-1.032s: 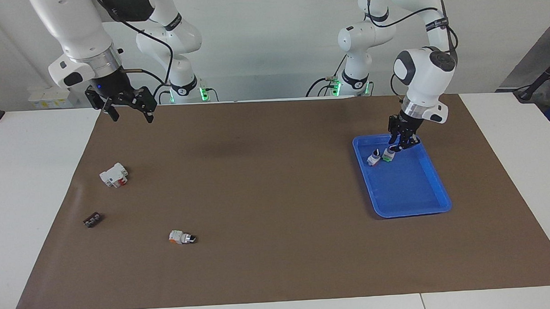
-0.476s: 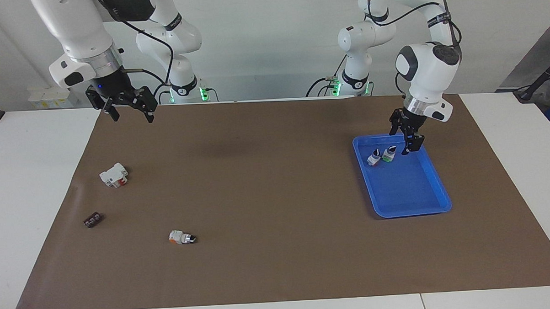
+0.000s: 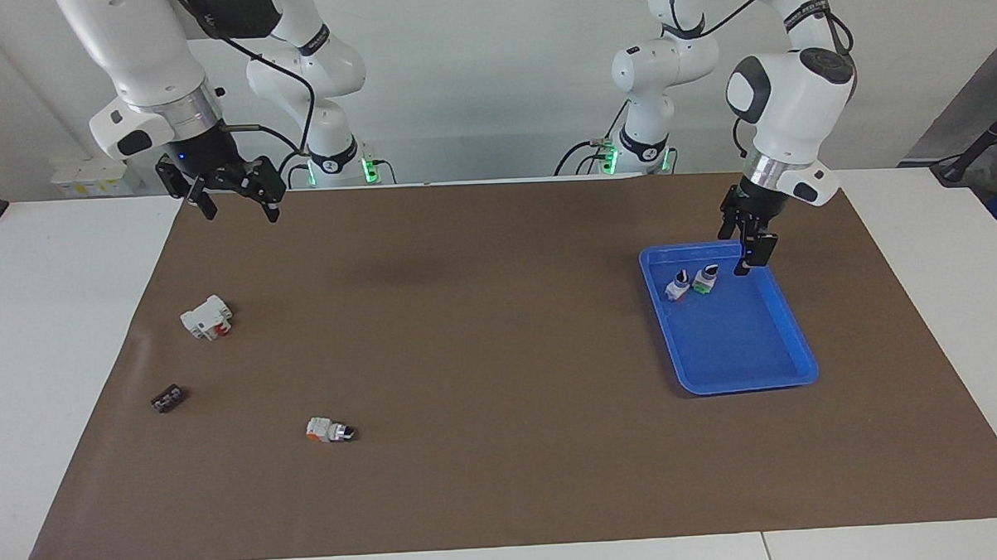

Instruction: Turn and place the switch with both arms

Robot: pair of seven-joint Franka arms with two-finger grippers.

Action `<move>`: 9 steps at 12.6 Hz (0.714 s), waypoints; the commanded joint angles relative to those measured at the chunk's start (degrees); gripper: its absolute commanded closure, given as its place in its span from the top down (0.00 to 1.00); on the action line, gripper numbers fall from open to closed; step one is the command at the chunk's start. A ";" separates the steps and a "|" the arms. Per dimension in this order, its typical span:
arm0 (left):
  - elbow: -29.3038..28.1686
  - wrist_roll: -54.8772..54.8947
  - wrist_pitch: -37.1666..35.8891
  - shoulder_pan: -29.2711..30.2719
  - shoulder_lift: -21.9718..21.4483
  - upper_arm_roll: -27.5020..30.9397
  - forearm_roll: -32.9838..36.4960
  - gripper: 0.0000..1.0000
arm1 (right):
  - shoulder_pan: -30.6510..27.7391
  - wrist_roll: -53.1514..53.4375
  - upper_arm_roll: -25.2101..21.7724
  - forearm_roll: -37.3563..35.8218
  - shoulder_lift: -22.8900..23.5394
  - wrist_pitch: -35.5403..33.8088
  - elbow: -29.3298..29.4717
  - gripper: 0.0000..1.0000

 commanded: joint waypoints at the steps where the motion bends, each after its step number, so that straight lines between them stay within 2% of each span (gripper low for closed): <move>1: 4.72 7.54 -5.53 -2.94 0.79 2.48 0.92 1.00 | 0.29 -1.23 -0.29 -1.14 -0.48 -0.72 0.03 1.00; 3: 7.97 12.20 -8.45 -6.10 1.59 4.77 0.92 1.00 | 0.29 -1.14 -0.29 -1.14 -0.48 -0.73 0.03 1.00; 6: 15.25 22.04 -12.83 -9.70 5.09 8.46 0.92 1.00 | 0.29 -1.14 -0.29 -1.23 -0.48 -0.20 0.03 1.00; 9: 19.40 41.86 -16.18 -11.90 5.63 11.45 1.79 1.00 | 0.21 -1.14 -0.29 -1.23 -0.48 -0.11 0.03 1.00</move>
